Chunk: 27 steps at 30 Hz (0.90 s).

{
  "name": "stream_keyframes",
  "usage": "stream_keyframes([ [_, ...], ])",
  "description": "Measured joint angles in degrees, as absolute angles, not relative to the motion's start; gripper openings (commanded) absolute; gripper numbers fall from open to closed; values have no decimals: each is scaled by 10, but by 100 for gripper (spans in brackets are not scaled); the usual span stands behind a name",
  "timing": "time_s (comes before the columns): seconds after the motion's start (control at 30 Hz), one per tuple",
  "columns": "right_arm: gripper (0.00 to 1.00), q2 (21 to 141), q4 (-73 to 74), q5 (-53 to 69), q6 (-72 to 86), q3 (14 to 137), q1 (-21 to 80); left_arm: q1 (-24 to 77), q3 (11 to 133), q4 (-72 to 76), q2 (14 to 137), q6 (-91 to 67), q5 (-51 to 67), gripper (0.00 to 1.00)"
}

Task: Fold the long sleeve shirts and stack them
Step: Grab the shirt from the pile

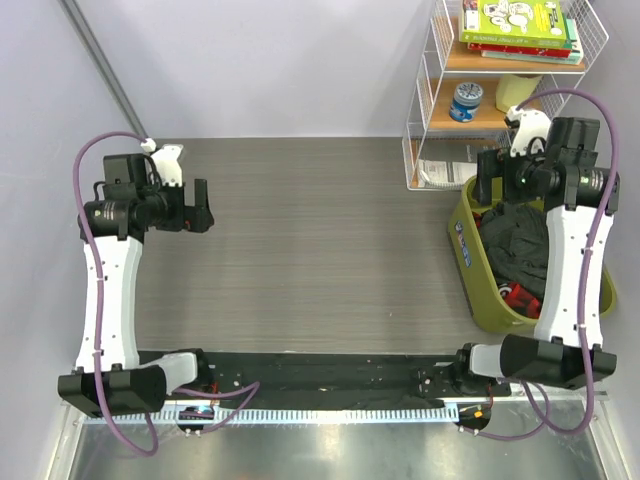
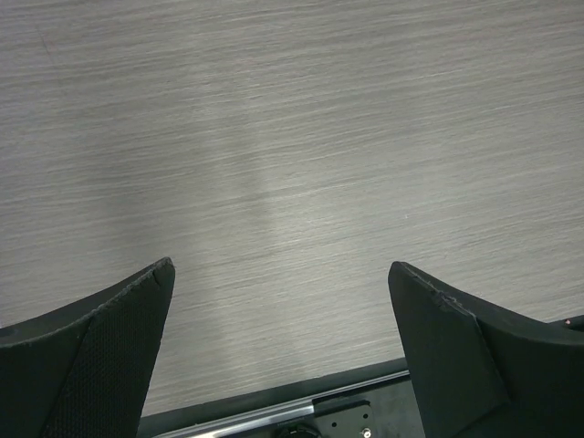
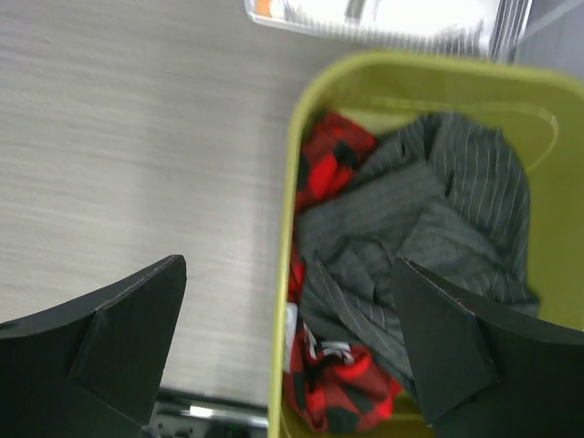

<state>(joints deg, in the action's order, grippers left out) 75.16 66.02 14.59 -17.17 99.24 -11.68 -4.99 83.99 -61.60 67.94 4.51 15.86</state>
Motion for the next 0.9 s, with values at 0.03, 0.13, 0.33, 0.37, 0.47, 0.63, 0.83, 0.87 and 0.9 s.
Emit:
stream_keyframes([
  [0.03, 100, 759, 670, 149, -179, 992, -131, -50, 840, -617, 684, 46, 158, 100],
  [0.13, 100, 781, 696, 152, -206, 990, -181, -50, 840, -618, 692, 47, 158, 100],
  [0.33, 100, 816, 738, 149, -294, 977, -299, -50, 841, -622, 698, 51, 165, 100],
  [0.37, 100, 824, 739, 145, -305, 971, -312, -50, 841, -623, 701, 52, 167, 100],
  [0.47, 100, 859, 735, 130, -337, 934, -340, -50, 841, -625, 711, 52, 172, 100],
  [0.63, 100, 948, 687, 110, -348, 857, -340, -50, 838, -624, 714, 52, 175, 100],
  [0.83, 99, 988, 597, 82, -346, 767, -333, -50, 818, -624, 714, 55, 169, 100],
  [0.87, 95, 992, 588, 78, -346, 754, -332, -50, 813, -624, 714, 55, 166, 100],
  [0.9, 91, 997, 575, 74, -346, 739, -330, -50, 809, -624, 714, 55, 165, 100],
])
